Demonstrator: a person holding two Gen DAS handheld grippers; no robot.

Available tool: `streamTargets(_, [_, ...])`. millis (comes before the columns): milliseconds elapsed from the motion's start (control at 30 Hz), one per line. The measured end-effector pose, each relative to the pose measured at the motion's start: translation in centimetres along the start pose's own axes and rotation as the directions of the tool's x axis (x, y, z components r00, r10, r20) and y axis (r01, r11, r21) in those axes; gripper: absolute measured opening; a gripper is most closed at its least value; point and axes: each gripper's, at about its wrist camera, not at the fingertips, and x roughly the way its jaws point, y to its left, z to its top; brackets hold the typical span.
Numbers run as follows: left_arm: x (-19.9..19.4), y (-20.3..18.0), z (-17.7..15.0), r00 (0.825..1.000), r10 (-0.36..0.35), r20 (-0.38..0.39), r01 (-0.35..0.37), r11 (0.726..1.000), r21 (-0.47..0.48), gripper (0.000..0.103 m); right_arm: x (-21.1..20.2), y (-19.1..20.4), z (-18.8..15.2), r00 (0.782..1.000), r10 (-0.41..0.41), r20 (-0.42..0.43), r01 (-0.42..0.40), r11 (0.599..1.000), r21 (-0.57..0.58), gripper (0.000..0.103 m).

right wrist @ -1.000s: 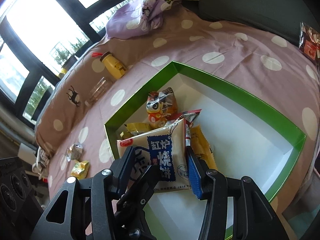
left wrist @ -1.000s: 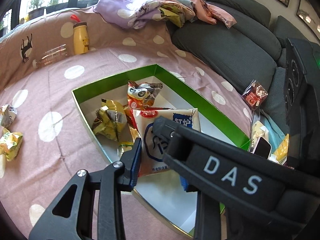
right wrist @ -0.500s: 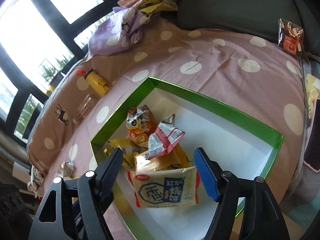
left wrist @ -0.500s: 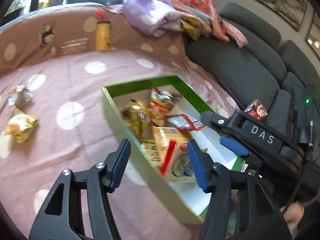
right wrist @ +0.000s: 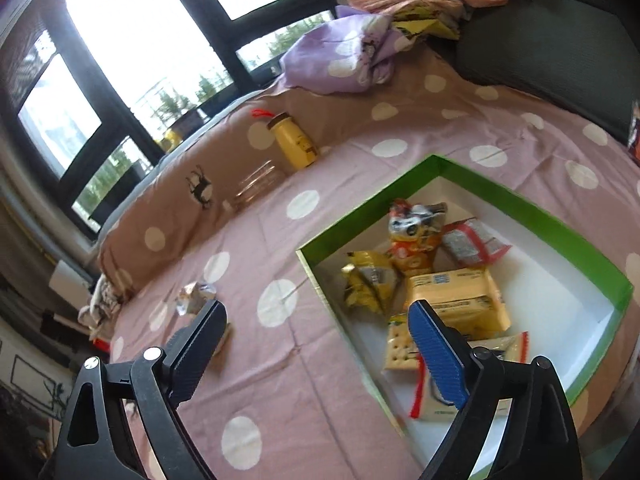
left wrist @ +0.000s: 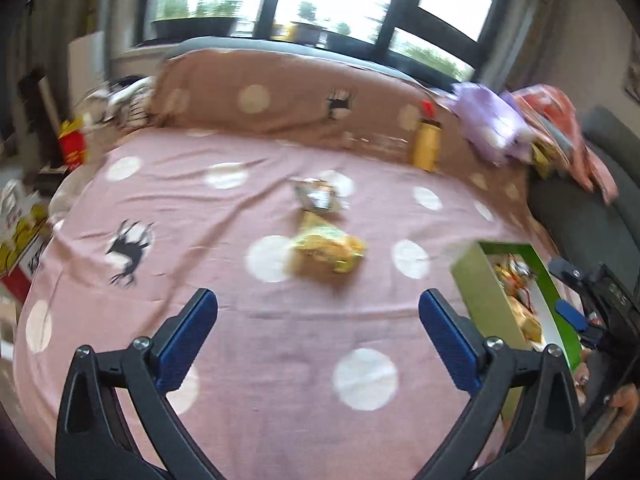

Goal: Organize snacks
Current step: 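Move the right gripper back to the snacks on the bed, then grasp the white peanut snack bag with the right gripper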

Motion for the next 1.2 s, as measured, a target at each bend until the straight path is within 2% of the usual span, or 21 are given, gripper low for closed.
streamTargets(100, [1.0,3.5,-0.2,0.998,0.054,-0.016,-0.055,0.993,-0.1,0.102,1.9,2.9,-0.5,0.993,0.092,-0.078,-0.095,0.995,-0.025,0.093])
streamTargets(233, [2.4,6.5,-0.6,0.994,0.094,-0.048,-0.102,0.972,-0.21,0.101,6.5,8.1,-0.3,0.976,0.098,-0.197,-0.117,0.99,-0.085,0.093])
streamTargets(300, [2.9,6.9,-0.4,0.99,0.125,-0.063,-0.136,0.969,-0.205,0.101,9.2,10.9,0.1,0.964,0.082,-0.253,-0.125,0.98,-0.158,0.093])
streamTargets(433, [3.2,8.0,-0.3,0.979,0.187,-0.076,-0.197,0.967,-0.161,0.101,16.2,16.7,0.4,0.95,-0.028,-0.311,-0.088,0.932,-0.351,0.093])
streamTargets(567, [3.4,9.7,-0.2,0.978,0.189,-0.092,-0.205,0.957,-0.205,0.101,22.8,20.1,-0.5,0.932,-0.108,-0.347,-0.074,0.878,-0.473,0.093])
streamTargets(633, [3.3,10.2,-0.3,0.982,0.16,-0.098,-0.18,0.953,-0.244,0.101,25.7,21.0,-1.0,0.916,-0.176,-0.36,-0.045,0.848,-0.528,0.093])
streamTargets(700, [3.3,10.3,-0.1,0.986,0.132,-0.103,-0.155,0.953,-0.26,0.101,27.6,21.1,-0.9,0.909,-0.212,-0.358,-0.015,0.843,-0.537,0.093])
streamTargets(767, [3.3,10.2,0.1,0.987,0.125,-0.099,-0.147,0.955,-0.259,0.101,29.1,20.7,-0.5,0.902,-0.22,-0.37,-0.009,0.85,-0.526,0.093])
streamTargets(867, [3.6,9.9,0.2,0.986,0.129,-0.105,-0.152,0.958,-0.244,0.101,30.9,20.0,-0.3,0.882,-0.204,-0.424,-0.044,0.861,-0.506,0.092])
streamTargets(900, [3.7,9.9,0.2,0.986,0.128,-0.11,-0.151,0.959,-0.241,0.101,31.3,19.6,-0.4,0.877,-0.192,-0.441,-0.061,0.865,-0.498,0.089])
streamTargets(933, [3.9,9.9,0.2,0.985,0.125,-0.115,-0.15,0.959,-0.24,0.101,31.6,19.4,-0.6,0.87,-0.183,-0.458,-0.074,0.869,-0.489,0.079])
streamTargets(967, [4.0,10.0,0.2,0.985,0.124,-0.12,-0.15,0.959,-0.239,0.101,32.0,19.0,-0.8,0.863,-0.186,-0.47,-0.074,0.874,-0.48,0.073])
streamTargets(1000, [4.2,9.9,0.2,0.985,0.122,-0.125,-0.149,0.96,-0.236,0.101,32.1,18.6,-0.9,0.862,-0.179,-0.474,-0.073,0.882,-0.466,0.072])
streamTargets(1033, [4.3,9.9,0.2,0.984,0.121,-0.128,-0.149,0.961,-0.233,0.101,31.9,18.4,-0.7,0.871,-0.163,-0.464,-0.08,0.884,-0.461,0.069])
streamTargets(1067, [4.3,9.9,0.1,0.984,0.123,-0.13,-0.151,0.961,-0.231,0.101,31.6,18.5,-0.7,0.877,-0.144,-0.458,-0.095,0.883,-0.46,0.061])
streamTargets(1200, [4.4,9.7,0.1,0.984,0.123,-0.133,-0.151,0.962,-0.228,0.101,29.7,18.3,-0.3,0.879,-0.119,-0.462,-0.108,0.894,-0.435,0.053])
